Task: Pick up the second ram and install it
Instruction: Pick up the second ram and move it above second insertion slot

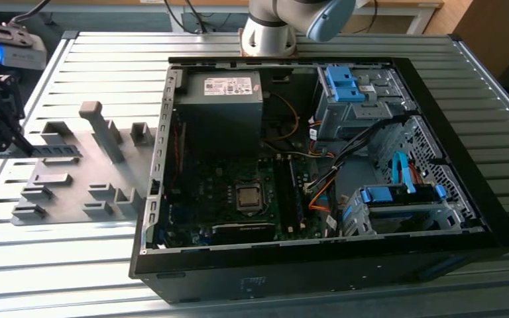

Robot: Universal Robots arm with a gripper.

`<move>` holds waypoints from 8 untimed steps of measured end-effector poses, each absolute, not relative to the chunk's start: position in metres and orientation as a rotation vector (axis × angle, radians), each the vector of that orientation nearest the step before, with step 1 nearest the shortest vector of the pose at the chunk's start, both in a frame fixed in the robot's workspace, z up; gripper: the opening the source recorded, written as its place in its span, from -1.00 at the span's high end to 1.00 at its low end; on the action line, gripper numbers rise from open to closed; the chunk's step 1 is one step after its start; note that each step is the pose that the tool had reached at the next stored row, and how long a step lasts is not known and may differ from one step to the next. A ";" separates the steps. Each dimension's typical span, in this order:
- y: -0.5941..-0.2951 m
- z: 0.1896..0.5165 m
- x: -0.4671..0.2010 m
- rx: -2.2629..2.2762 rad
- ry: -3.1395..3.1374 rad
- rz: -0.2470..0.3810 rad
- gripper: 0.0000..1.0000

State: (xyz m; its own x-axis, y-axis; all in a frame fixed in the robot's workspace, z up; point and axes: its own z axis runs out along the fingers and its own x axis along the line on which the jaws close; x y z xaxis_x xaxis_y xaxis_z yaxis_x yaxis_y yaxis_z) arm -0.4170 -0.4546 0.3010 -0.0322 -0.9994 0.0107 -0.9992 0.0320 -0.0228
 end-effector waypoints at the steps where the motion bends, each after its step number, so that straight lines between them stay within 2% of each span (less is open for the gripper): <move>1: -0.455 0.301 -0.417 -2.180 2.251 -0.037 0.73; 8: -0.455 0.304 -0.417 -2.180 2.251 -0.037 0.73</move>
